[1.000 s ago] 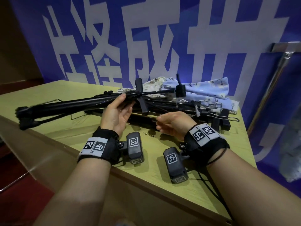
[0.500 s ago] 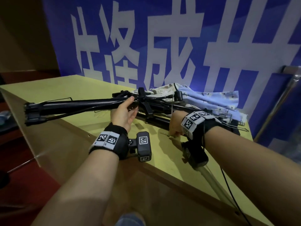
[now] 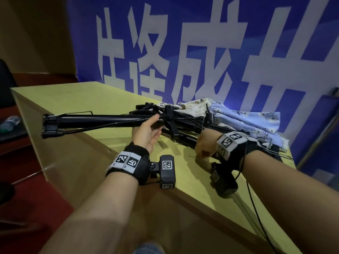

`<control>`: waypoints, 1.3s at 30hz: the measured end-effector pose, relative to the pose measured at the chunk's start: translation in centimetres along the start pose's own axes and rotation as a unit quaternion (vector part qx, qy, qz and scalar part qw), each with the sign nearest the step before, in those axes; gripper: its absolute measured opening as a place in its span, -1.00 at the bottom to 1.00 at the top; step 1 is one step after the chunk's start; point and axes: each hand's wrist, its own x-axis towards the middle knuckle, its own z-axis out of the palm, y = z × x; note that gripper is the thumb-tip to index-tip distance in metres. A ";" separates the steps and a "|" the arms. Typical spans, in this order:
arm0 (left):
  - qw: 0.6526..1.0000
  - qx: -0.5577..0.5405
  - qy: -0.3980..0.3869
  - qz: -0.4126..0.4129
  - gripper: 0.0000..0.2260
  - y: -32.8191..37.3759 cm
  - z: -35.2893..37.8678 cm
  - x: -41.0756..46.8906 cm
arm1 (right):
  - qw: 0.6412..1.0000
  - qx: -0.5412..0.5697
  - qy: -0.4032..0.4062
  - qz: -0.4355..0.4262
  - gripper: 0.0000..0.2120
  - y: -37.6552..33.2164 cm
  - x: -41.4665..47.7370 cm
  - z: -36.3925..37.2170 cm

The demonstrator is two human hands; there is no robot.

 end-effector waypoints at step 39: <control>0.922 0.359 -0.048 -0.141 -0.67 -5.4 6.8 -1.0 | 0.529 0.816 0.231 -0.039 -0.79 9.6 -1.1 -0.5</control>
